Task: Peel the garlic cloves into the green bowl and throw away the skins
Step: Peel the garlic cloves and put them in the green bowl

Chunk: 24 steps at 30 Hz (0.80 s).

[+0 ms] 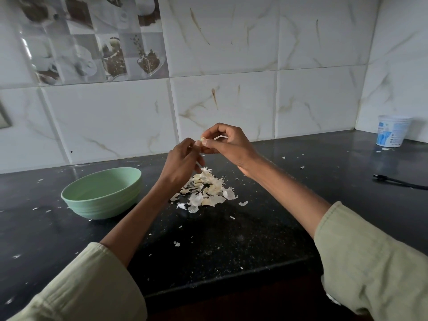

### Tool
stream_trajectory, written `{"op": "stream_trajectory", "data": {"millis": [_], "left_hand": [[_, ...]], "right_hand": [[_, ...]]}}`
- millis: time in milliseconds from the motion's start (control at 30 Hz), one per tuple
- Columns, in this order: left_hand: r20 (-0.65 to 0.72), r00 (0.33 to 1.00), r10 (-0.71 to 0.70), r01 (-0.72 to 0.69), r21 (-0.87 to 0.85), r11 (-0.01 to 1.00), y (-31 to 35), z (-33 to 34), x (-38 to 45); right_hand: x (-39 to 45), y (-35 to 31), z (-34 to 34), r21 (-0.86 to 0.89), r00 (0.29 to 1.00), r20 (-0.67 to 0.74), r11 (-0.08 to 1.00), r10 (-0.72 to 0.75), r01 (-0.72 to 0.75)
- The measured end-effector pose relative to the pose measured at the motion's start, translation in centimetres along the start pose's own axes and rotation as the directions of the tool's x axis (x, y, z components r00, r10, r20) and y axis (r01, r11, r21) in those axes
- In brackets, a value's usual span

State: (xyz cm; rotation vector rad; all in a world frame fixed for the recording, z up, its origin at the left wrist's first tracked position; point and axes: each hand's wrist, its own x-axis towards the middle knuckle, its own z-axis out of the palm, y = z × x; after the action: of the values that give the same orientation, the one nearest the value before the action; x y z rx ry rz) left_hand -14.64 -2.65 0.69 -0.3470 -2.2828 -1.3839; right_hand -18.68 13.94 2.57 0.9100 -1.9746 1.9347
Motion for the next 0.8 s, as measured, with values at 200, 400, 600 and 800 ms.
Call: {"op": "stream_trajectory", "data": {"millis": [200, 400, 600, 800], "left_hand": [[-0.053, 0.998, 0.026, -0.030, -0.084, 0.996, -0.1, -0.1, 0.0], [-0.104, 0.992, 0.076, -0.094, -0.184, 0.978, 0.3, -0.5, -0.2], [-0.075, 0.993, 0.090, -0.108, -0.276, 0.955, 0.6, -0.7, -0.2], [0.029, 0.993, 0.110, -0.111, 0.012, 0.994, 0.1, -0.6, 0.0]], "right_hand": [[0.1, 0.3, 0.0, -0.095, 1.000, 0.018, 0.996, 0.002, -0.001], [0.2, 0.6, 0.0, 0.041, 0.997, -0.002, 0.996, 0.082, -0.082], [0.2, 0.5, 0.0, 0.231, 0.984, 0.041, 0.957, 0.173, -0.178], [0.4, 1.2, -1.2, 0.056, 0.994, -0.045, 0.994, 0.100, -0.097]]}}
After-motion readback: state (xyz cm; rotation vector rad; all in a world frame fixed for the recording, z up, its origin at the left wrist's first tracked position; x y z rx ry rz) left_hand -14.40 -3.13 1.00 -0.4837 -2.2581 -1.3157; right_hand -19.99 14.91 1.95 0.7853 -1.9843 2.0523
